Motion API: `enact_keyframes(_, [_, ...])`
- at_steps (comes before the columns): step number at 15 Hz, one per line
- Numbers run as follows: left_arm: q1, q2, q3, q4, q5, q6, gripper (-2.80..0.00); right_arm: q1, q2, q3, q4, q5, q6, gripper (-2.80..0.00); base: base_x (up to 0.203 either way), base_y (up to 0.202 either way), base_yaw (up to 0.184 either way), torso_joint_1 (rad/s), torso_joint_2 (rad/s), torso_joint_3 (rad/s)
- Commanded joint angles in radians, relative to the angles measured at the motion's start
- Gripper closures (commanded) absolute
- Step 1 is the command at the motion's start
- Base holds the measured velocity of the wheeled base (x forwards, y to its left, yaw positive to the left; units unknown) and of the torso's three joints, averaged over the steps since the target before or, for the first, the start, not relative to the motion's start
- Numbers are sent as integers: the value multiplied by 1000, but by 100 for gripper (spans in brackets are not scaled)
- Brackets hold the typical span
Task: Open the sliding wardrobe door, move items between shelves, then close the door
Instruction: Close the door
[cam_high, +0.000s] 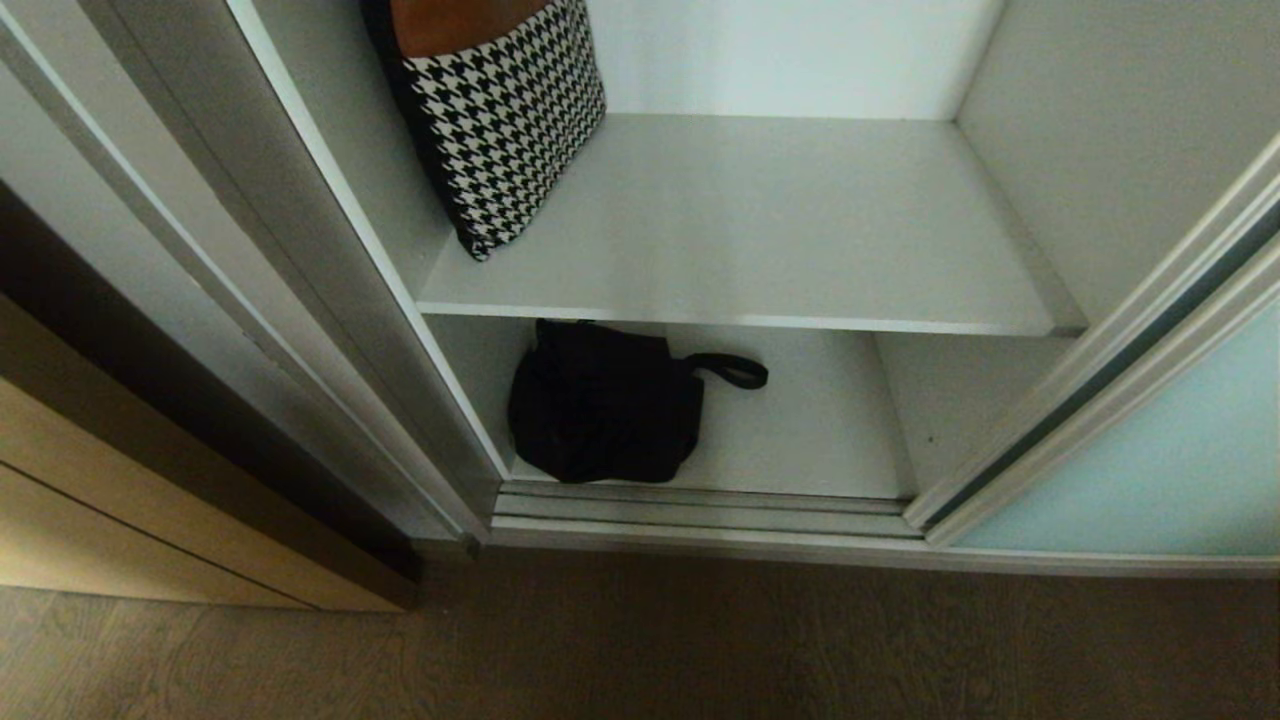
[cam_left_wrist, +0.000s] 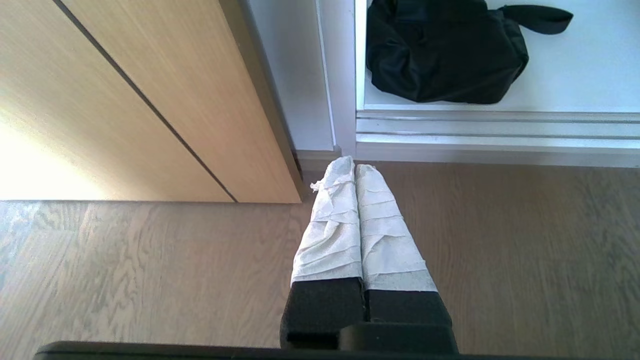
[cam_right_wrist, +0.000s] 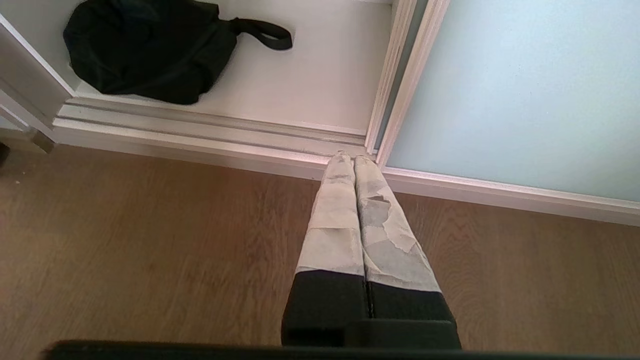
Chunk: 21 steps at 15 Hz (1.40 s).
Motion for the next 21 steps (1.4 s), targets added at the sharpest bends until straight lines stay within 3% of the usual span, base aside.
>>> enact_keyframes(1, [0,1,0,-2,-1,-1,0,0,0,0,0,0,-1,0,0,0,0,0,0,0])
enact_keyframes(13, [0,1,0,-2,-1,-1,0,0,-2,-16,29,7,-32,0,0,0,0,0,0,0])
enact_keyframes(16, [0,1,0,-2,-1,-1,0,0,22,-239,128,9,-19,0,0,0,0,0,0,0])
enact_keyframes(21, [0,1,0,-2,-1,-1,0,0,115,-745,469,5,0,0,0,0,0,0,0,0])
